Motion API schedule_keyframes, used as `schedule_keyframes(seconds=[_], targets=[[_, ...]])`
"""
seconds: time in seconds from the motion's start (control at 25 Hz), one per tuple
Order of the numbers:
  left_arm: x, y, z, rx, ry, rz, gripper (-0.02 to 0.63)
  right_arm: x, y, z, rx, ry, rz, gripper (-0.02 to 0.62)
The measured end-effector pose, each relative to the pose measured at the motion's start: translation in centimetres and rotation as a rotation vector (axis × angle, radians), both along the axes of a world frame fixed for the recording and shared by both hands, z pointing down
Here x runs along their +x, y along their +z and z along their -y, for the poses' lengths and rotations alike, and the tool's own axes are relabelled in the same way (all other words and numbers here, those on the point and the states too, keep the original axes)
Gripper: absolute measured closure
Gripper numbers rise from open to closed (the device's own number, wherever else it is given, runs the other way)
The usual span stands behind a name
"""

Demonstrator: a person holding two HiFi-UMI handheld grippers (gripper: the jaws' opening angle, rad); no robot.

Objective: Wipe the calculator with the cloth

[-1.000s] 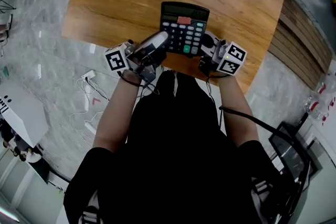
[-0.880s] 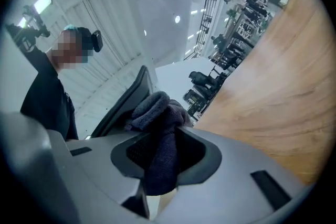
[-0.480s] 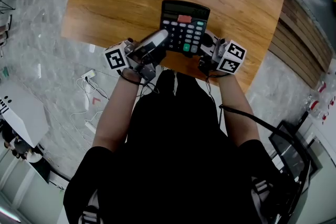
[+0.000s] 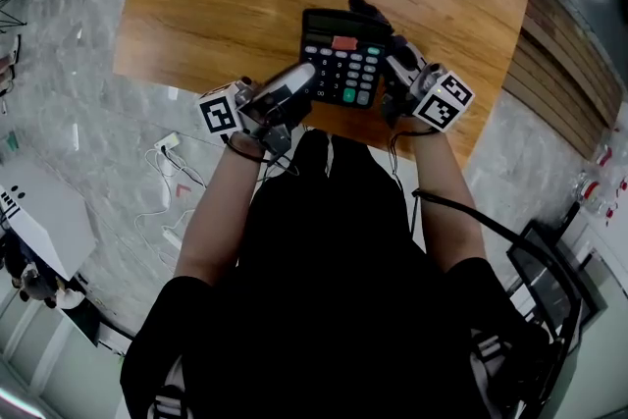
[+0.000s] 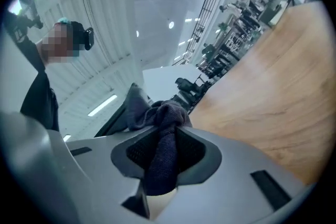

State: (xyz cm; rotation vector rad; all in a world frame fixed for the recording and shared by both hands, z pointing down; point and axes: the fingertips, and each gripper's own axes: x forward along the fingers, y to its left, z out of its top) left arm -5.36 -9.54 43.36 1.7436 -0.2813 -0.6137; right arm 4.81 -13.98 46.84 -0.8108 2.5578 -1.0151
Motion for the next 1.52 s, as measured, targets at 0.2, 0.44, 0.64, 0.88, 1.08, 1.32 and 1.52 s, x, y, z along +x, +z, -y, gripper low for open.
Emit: schedule_keyframes(seconds=[0.2,0.44,0.64,0.88,1.08,1.32,1.52], targets=[[-1.1,4.0,-0.4,-0.071,-0.027,0.083,0.532,4.4,3.2,1.8,-0.051,0.235,-0.347,0.500],[-1.3,9.4,-0.8,-0.168,-0.041,0.236,0.532,5.1,6.1,-0.4,-0.108,0.285,-0.731,0.500],[-1.1,11.6,-0.9,-0.201,-0.040,0.345,0.532,4.5,8.3,-2.2,-0.164,0.256,-0.942,0.500],[-0.9,12.9,-0.9,-0.178,-0.016,0.461,0.532,4.2,10.9,-3.8,-0.249,0.211,-1.050,0.499],[-1.0,13.6,-0.8,-0.162,0.004,0.572,0.526,4.1,11.1,-4.0,-0.260,0.174,-1.031,0.486],[-1.5,14.2,-0.6,-0.042,-0.002,0.846,0.506,4.7,9.4,-3.9,-0.212,0.206,-1.037,0.464],[-2.2,14.4,-0.2,0.143,-0.019,1.168,0.495,4.6,7.8,-3.8,-0.176,0.231,-1.016,0.460]])
